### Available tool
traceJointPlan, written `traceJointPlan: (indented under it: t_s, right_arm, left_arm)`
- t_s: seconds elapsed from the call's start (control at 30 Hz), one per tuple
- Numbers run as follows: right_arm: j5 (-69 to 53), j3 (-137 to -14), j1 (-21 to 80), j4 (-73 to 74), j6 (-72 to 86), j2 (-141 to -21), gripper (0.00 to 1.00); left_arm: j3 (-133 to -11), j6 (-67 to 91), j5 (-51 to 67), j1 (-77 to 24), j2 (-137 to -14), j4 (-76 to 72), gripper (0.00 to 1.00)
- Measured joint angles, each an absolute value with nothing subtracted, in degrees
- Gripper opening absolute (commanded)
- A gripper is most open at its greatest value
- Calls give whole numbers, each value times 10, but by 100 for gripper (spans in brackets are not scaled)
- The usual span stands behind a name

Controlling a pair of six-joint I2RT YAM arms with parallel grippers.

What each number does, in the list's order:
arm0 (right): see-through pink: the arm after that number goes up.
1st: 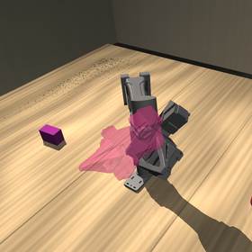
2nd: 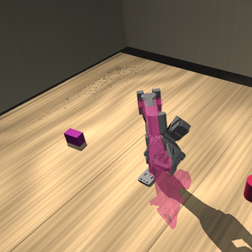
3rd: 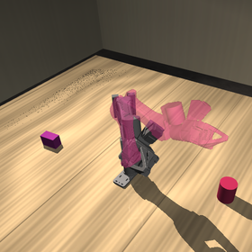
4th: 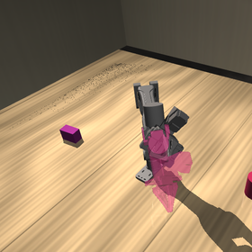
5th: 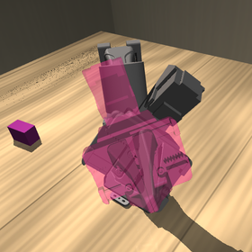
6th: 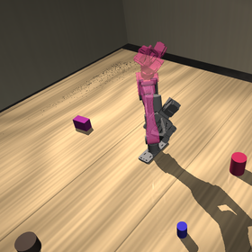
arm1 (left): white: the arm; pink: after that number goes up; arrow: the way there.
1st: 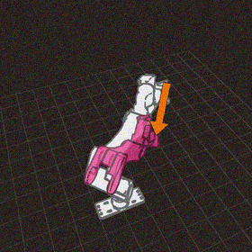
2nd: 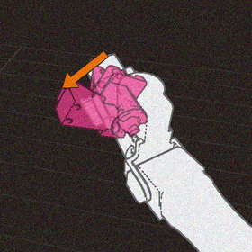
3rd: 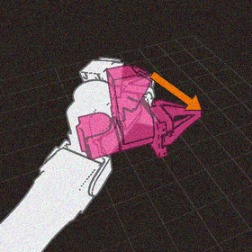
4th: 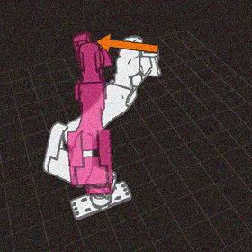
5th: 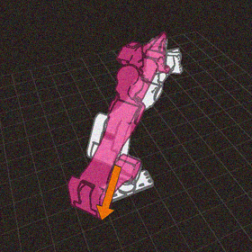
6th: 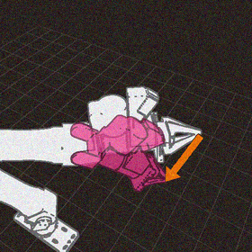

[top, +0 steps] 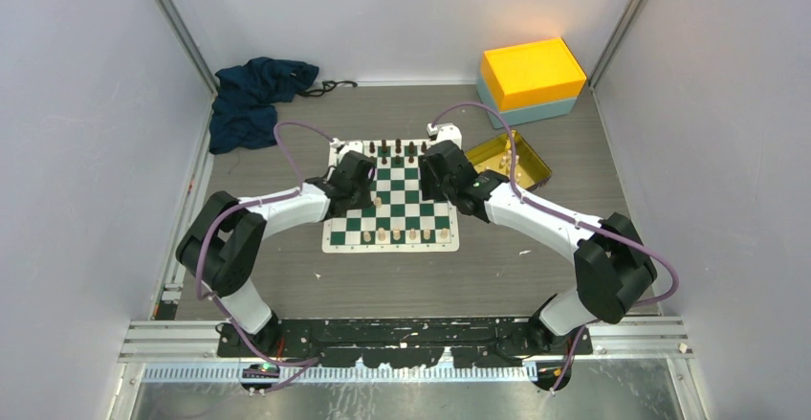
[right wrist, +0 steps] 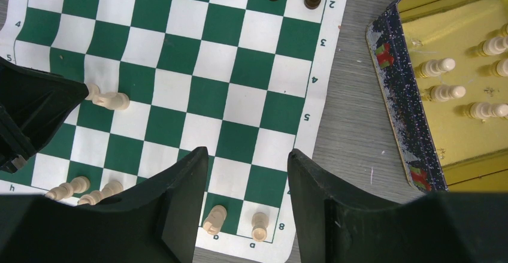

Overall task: Set up the chess pieces on the board
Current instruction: Pick up the chess piece from the chessboard.

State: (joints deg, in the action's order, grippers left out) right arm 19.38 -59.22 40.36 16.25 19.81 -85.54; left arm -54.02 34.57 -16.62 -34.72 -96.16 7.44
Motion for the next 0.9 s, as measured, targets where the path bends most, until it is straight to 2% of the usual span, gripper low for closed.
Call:
traceJointPlan:
  t_s: [0.3,0.63,0.9]
  right_arm:
    - [194,-591,402,162,198,-855,57]
    - [194,-591,399,163,198,-855,57]
    - [188,-591,399,163,198,-855,57]
  left_arm:
    - [-541,352,-164,-347,-962,73,15]
    - [-541,355,-165,-347,-959,76,12]
    - [-492,355,-194,-347,-848,97,9]
